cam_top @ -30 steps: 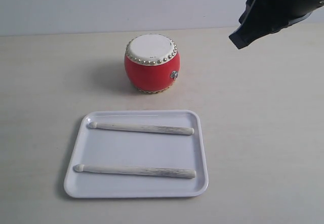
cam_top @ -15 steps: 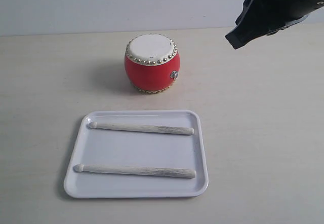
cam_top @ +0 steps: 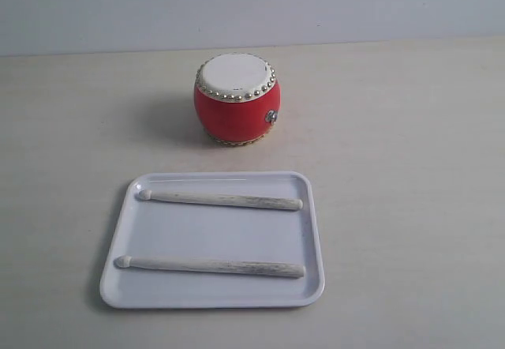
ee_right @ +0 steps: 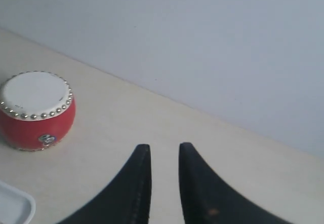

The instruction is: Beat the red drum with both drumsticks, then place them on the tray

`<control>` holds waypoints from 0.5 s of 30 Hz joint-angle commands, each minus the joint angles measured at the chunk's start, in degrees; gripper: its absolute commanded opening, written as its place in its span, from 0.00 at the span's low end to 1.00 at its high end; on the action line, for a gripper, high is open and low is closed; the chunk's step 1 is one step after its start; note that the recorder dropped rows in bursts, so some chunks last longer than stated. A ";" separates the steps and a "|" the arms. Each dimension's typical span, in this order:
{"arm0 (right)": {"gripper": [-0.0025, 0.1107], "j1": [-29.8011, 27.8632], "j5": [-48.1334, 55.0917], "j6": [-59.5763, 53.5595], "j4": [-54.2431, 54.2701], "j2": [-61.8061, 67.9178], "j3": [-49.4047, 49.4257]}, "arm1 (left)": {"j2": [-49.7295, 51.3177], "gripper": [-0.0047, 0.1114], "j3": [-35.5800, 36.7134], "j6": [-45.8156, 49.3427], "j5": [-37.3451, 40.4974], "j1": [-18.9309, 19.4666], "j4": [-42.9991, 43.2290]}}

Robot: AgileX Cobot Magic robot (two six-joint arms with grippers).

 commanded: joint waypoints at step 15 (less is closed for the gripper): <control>0.20 -18.17 -17.53 14.88 0.10 -35.88 39.91 | -0.29 0.04 0.18 -0.32 0.12 -0.49 -0.41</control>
